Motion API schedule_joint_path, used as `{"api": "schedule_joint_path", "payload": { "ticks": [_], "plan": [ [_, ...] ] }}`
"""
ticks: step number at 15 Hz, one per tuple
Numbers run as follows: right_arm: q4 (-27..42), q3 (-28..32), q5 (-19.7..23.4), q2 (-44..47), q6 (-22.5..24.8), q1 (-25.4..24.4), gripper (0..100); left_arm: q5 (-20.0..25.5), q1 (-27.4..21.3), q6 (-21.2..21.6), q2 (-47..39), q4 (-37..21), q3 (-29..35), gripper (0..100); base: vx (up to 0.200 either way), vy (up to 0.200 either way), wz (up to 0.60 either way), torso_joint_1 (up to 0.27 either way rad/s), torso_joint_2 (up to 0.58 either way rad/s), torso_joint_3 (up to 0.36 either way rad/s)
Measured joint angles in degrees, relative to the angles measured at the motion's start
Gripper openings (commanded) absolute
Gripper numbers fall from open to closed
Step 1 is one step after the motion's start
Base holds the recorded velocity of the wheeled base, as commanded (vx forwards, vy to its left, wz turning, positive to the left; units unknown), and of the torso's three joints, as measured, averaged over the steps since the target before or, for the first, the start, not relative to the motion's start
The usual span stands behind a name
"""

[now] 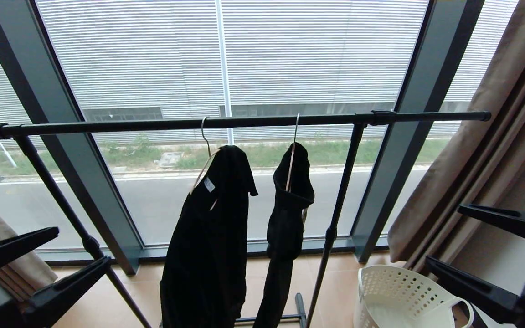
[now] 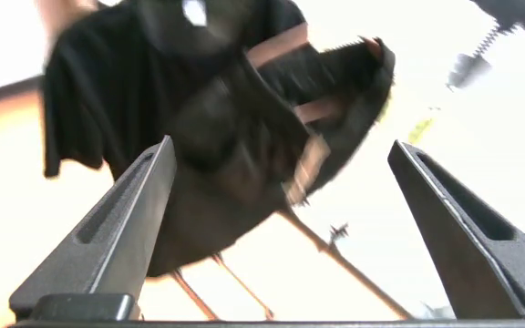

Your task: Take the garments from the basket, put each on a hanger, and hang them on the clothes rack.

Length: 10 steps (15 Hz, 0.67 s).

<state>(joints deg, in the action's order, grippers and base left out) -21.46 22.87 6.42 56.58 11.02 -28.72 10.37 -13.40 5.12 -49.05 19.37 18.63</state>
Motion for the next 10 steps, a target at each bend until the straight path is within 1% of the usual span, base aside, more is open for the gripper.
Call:
{"api": "schedule_joint_path", "payload": {
  "ticks": [1, 2, 4, 5, 7, 8, 10],
  "plan": [
    [4.7, -0.5, -3.9, -4.4, -0.2, -1.3, 100, -1.3, 0.1, 0.8, 4.9, -1.9, -2.8, 100, 0.0, 0.0, 0.0, 0.0, 0.0, 0.0],
    [8.4, -1.3, -6.9, -8.8, -0.7, -2.1, 100, -2.9, 0.3, 1.4, 9.7, -4.1, -5.5, 100, 0.0, 0.0, 0.0, 0.0, 0.0, 0.0],
    [14.1, -4.7, -11.2, -17.1, -1.5, -2.0, 100, -5.2, 0.8, 2.0, 18.2, -10.0, -8.8, 100, 0.0, 0.0, 0.0, 0.0, 0.0, 0.0],
    [16.1, -6.9, -12.3, -21.2, -1.8, -0.4, 100, -6.1, 1.6, 2.2, 22.2, -13.7, -9.8, 100, 0.0, 0.0, 0.0, 0.0, 0.0, 0.0],
    [19.6, -11.1, -13.4, -29.9, -2.9, 6.2, 100, -7.0, 5.5, 2.2, 29.6, -19.3, -11.6, 100, 0.0, 0.0, 0.0, 0.0, 0.0, 0.0],
    [21.4, -13.1, -13.6, -34.2, -3.7, 9.2, 100, -7.2, 8.3, 2.2, 33.0, -20.4, -13.2, 100, 0.0, 0.0, 0.0, 0.0, 0.0, 0.0],
    [23.7, -16.9, -13.9, -41.2, -4.9, 13.1, 100, -6.8, 11.9, 2.2, 38.4, -21.2, -15.8, 100, 0.0, 0.0, 0.0, 0.0, 0.0, 0.0]
  ]
}}
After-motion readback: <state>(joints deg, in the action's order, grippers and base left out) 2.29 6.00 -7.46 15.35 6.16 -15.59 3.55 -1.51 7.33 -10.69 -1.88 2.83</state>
